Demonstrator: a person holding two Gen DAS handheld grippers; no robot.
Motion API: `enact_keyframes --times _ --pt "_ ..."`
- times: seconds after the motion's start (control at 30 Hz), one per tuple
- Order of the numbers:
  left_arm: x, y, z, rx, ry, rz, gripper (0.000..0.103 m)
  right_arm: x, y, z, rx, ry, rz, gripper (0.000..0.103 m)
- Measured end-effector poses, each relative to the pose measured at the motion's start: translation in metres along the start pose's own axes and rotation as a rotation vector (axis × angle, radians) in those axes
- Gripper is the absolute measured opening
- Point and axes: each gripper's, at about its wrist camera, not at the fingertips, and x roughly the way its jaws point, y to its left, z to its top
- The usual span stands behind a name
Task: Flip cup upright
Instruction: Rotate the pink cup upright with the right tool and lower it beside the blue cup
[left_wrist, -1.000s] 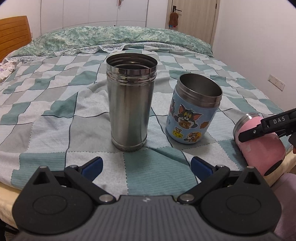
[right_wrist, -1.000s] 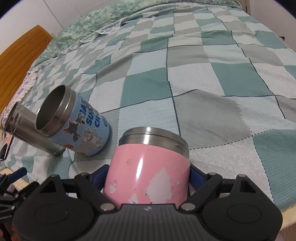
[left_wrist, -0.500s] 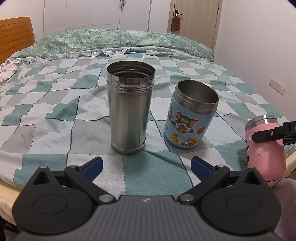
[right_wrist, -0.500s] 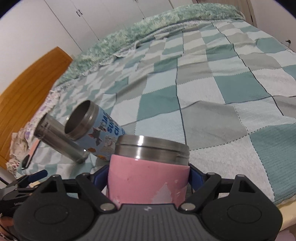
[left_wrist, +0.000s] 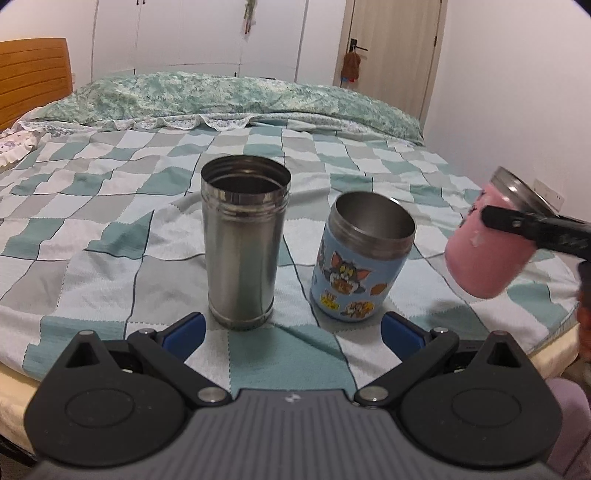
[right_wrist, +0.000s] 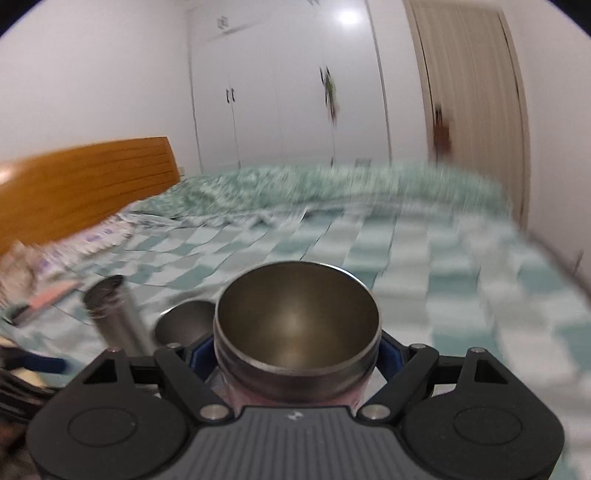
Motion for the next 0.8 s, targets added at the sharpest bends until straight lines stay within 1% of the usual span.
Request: enact_keyframes --times 0.07,0.13,0.2,0.27,0.3,0.33,0.4,0.5,0.57,0.63,0.8 --pt "0.000 -0.002 0.001 -0.003 -0.011 0.007 0.103 0.008 0.006 -0.002 -0.057 -0.025 -0.034 0.083" --pt "0.002 -0.004 0.001 0.001 -0.018 0.019 0.103 0.018 0.010 -0.010 -0.108 -0.031 -0.064 0.083" --pt "0.004 -0.005 0.000 -0.002 -0.019 0.020 0.103 0.032 0.010 -0.021 -0.120 0.002 -0.072 0.083" --pt "0.005 -0.006 -0.001 -0.005 -0.023 0.024 0.103 0.049 0.005 -0.034 -0.087 0.064 -0.059 0.083" --pt "0.006 -0.006 -0.001 -0.006 -0.025 0.029 0.103 0.055 0.001 -0.042 -0.068 0.072 -0.048 0.083" --pt "0.006 -0.007 -0.001 -0.006 -0.026 0.034 0.103 0.053 0.000 -0.046 -0.068 0.027 -0.047 0.083" --pt "0.007 -0.008 -0.002 -0.001 -0.030 0.042 0.103 0.053 -0.003 -0.045 -0.040 0.032 -0.042 0.083" --pt "0.008 -0.010 -0.003 0.006 -0.027 0.056 0.103 0.054 -0.006 -0.045 -0.044 0.038 -0.030 0.084" --pt "0.006 -0.012 -0.003 0.005 -0.038 0.055 0.103 0.053 -0.009 -0.044 -0.028 0.042 -0.009 0.090" --pt "0.002 -0.015 -0.005 0.011 -0.057 0.058 0.103 0.045 -0.012 -0.045 -0.012 0.029 0.004 0.103" --pt "-0.015 -0.025 -0.011 0.020 -0.143 0.073 0.103 0.005 -0.017 -0.046 -0.015 -0.059 0.014 0.103"
